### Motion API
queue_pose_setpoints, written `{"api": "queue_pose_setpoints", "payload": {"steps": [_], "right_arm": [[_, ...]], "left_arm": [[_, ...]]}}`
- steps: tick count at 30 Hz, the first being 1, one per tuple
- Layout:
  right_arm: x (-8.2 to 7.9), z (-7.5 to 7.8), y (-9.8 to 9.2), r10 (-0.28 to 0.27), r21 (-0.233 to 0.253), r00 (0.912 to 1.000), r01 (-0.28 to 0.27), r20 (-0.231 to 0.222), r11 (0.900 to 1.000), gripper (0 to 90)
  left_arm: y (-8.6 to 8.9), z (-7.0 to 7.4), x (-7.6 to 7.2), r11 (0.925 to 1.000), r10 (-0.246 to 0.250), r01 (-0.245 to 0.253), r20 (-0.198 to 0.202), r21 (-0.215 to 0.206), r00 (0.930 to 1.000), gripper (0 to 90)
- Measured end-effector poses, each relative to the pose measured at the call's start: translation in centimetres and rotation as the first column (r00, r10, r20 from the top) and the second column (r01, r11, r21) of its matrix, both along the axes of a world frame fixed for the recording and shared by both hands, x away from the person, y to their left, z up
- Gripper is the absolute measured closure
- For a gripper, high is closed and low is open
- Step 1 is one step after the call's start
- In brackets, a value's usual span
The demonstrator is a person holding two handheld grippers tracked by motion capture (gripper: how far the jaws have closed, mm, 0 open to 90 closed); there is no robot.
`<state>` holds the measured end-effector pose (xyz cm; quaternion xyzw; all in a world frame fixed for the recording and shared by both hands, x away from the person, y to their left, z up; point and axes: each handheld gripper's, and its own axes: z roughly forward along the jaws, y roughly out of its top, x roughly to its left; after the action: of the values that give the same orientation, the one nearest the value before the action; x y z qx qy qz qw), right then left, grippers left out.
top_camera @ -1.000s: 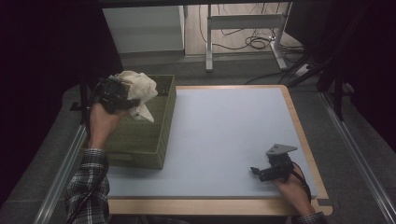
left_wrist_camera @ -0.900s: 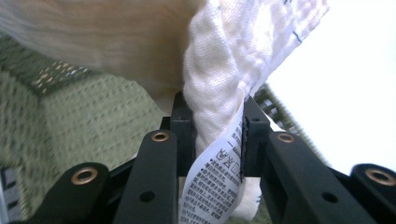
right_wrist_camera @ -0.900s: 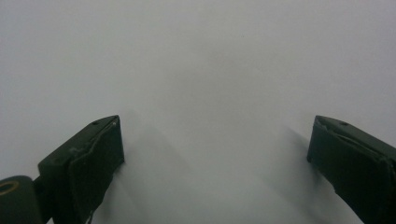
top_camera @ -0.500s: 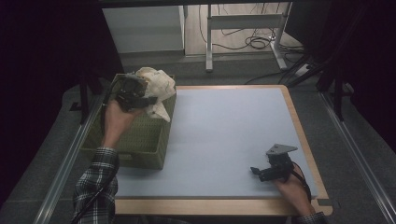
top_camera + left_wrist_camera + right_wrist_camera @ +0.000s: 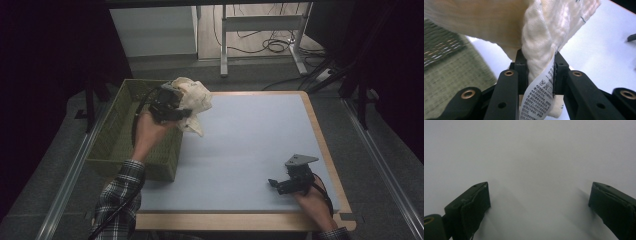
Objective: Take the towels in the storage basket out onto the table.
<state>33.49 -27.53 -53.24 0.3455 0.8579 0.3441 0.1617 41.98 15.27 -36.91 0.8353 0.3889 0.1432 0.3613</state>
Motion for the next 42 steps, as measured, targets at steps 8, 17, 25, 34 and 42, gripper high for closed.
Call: {"api": "queue_pose_setpoints", "payload": {"steps": [8, 17, 25, 34, 42], "right_arm": [[0.0, 0.0, 0.0, 0.001, 0.000, 1.0000, -0.001, 0.000, 1.000, 3.5], [0.0, 0.0, 0.0, 0.000, 0.000, 1.0000, 0.000, -0.001, 1.000, 3.5], [0.0, 0.0, 0.0, 0.000, 0.000, 1.0000, 0.000, -0.002, 1.000, 3.5], [0.0, 0.0, 0.0, 0.000, -0.003, 1.0000, 0.000, -0.001, 1.000, 3.5], [0.0, 0.0, 0.0, 0.000, -0.002, 1.0000, 0.000, -0.001, 1.000, 3.5]], "left_arm": [[-3.9, -1.0, 0.0, 0.9978, -0.066, 0.066, -0.007, 0.002, 0.9978, 71.9], [-7.4, -3.3, -0.1, 0.9923, -0.124, 0.124, -0.031, 0.000, 0.9918, 71.4], [-10.3, -5.9, -0.4, 0.9863, -0.165, 0.165, -0.056, -0.006, 0.9847, 70.6], [-13.6, -8.8, -1.0, 0.9798, -0.200, 0.199, -0.080, -0.017, 0.9765, 69.4], [-16.3, -11.2, -1.8, 0.9723, -0.232, 0.233, -0.082, 0.014, 0.9694, 68.4]]}}
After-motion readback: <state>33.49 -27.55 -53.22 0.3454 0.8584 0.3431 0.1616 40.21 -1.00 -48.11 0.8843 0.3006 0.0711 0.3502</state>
